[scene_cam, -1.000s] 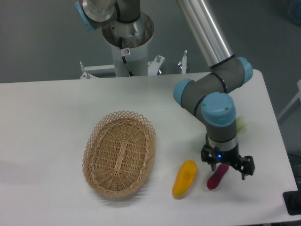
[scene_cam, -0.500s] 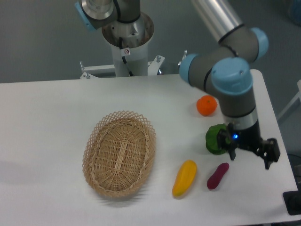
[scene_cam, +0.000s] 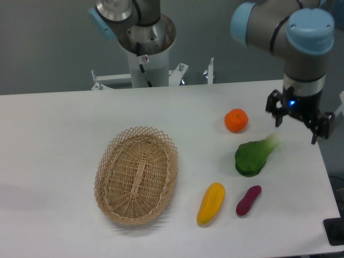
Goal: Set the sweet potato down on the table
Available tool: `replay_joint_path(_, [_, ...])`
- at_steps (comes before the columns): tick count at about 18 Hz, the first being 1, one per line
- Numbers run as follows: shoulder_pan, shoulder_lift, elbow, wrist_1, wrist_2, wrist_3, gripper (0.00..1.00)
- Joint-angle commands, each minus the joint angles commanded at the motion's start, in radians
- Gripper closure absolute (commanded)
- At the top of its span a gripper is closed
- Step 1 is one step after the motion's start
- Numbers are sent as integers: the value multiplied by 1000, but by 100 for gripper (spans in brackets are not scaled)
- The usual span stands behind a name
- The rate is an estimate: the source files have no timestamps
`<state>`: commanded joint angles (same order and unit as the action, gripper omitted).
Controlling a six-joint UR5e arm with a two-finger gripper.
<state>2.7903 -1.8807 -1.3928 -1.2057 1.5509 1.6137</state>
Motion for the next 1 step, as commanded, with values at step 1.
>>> replay_joint_path(1, [0, 0, 0, 0, -3, 0, 0])
